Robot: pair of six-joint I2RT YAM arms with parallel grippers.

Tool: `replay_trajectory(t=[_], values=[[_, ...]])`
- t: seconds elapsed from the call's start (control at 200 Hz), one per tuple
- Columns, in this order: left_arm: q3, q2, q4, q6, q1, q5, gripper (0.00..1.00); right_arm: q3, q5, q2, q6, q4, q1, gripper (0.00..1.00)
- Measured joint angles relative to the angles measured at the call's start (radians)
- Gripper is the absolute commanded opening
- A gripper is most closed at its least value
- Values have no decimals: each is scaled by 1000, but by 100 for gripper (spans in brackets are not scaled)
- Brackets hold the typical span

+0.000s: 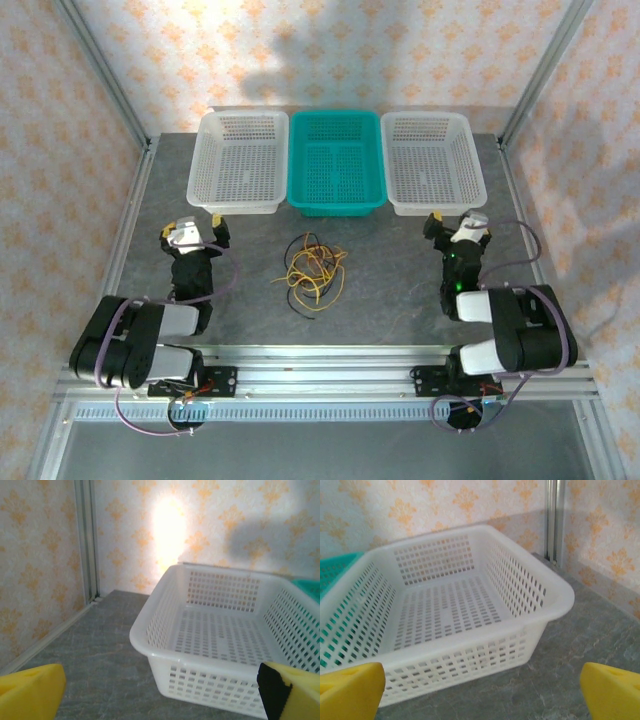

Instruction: Untangle the cables

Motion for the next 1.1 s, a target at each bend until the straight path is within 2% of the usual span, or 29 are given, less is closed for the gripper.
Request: replay_trajectory(t=[0.305, 0.436, 0.556, 0.741, 0.861, 0.986, 1.101], values=[[37, -307, -298, -108, -13, -45, 99, 0, -67, -221, 36, -158, 0, 100], [91, -382, -452, -164, -13, -47, 99, 25, -78, -294, 84, -257, 0, 100], [178, -436, -659, -278, -13, -103, 99, 69, -98, -343, 132, -351, 0, 100], [335, -468, -992, -440, -12, -192, 99, 82, -123, -440, 216, -452, 0, 100], [409, -468, -1167, -500, -13, -195, 100, 168, -110, -450, 333, -627, 0, 100], [456, -467, -1288, -523, -13, -152, 99, 313, -102, -397, 438, -812, 0, 99], [487, -451, -1355, -535, -17, -68, 99, 333, -140, -391, 485, -887, 8, 100]])
